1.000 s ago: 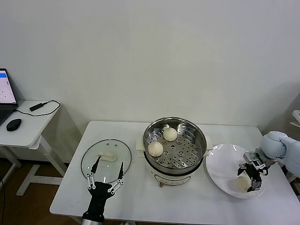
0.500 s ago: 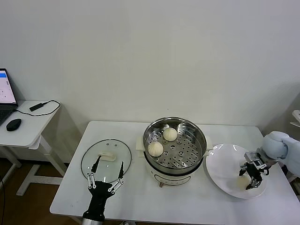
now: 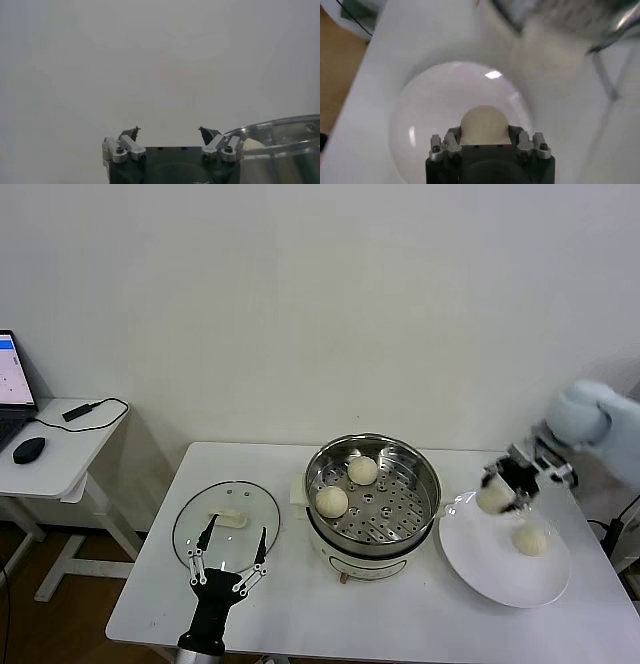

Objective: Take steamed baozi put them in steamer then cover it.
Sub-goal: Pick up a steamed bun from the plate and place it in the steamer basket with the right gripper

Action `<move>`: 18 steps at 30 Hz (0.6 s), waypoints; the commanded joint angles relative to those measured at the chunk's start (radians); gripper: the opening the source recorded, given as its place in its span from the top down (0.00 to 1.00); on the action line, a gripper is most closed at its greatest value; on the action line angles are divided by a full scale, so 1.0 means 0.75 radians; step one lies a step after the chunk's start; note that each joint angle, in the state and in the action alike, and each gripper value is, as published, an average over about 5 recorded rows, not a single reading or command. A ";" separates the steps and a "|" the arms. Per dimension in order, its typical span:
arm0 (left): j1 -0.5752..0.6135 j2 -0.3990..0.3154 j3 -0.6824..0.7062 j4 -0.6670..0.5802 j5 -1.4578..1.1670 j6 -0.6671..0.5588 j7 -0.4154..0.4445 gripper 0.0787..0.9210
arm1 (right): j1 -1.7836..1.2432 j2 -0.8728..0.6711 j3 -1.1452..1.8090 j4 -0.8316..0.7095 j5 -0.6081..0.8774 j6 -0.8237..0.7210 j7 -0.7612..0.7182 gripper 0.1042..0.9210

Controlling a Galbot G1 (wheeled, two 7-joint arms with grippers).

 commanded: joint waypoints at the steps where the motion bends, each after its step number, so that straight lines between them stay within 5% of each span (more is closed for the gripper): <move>1: 0.004 0.002 -0.005 -0.002 -0.002 -0.004 -0.002 0.12 | 0.343 0.315 -0.159 0.127 0.057 0.267 0.027 0.33; 18: 0.009 0.003 -0.014 0.004 -0.005 -0.011 -0.008 0.12 | -0.024 0.470 -0.071 0.354 -0.322 0.552 0.050 0.33</move>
